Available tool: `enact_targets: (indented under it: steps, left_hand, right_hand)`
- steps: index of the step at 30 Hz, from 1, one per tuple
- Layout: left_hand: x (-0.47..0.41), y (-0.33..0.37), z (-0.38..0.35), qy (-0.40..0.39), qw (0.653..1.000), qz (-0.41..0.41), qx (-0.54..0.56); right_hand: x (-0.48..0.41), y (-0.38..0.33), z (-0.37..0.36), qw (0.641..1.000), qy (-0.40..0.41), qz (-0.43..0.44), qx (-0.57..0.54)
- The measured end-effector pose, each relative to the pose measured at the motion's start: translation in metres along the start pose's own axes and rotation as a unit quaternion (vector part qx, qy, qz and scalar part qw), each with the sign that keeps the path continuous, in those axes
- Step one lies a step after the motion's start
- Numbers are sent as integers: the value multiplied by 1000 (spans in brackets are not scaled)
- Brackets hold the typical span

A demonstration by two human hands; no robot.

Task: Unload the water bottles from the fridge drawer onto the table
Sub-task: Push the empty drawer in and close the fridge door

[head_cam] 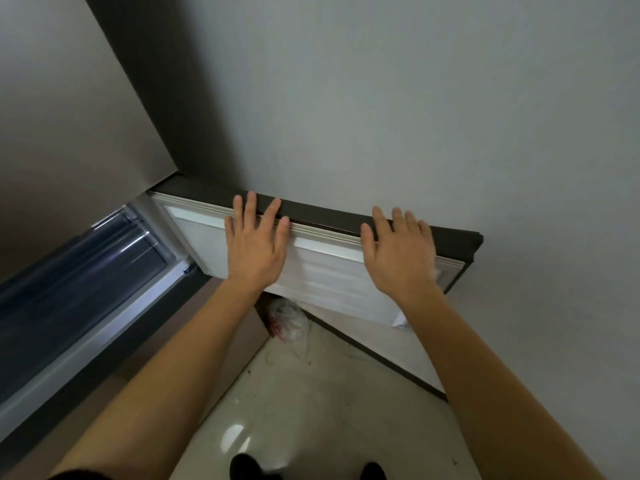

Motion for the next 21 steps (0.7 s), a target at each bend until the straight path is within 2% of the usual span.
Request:
enact_targets:
  steps: [6,12,16,21]
  left_hand:
    - [23,22,-5,7,995,89,42]
    - [77,36,-1,-61,983,93,149]
    - [115,37,1,-91,952,123,265]
    - [189,30,10,-111,885,156,424]
  right_hand:
    - [3,5,4,997,-10,69,-15]
    - [21,3,13,988,-58,137,-47]
    - [40,-1,17,969,-118,169,-137]
    - [90,-32,22,942,-218,196,-164]
Point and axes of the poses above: each hand's wrist, its own x-axis away from the middle knuckle, its own z-axis out of the back of the hand, y = z × x, the point moved 3 cm from there along -x, towards the middle knuckle, and after that the axes turned 1 degree about -z, right-handed, at the moved point
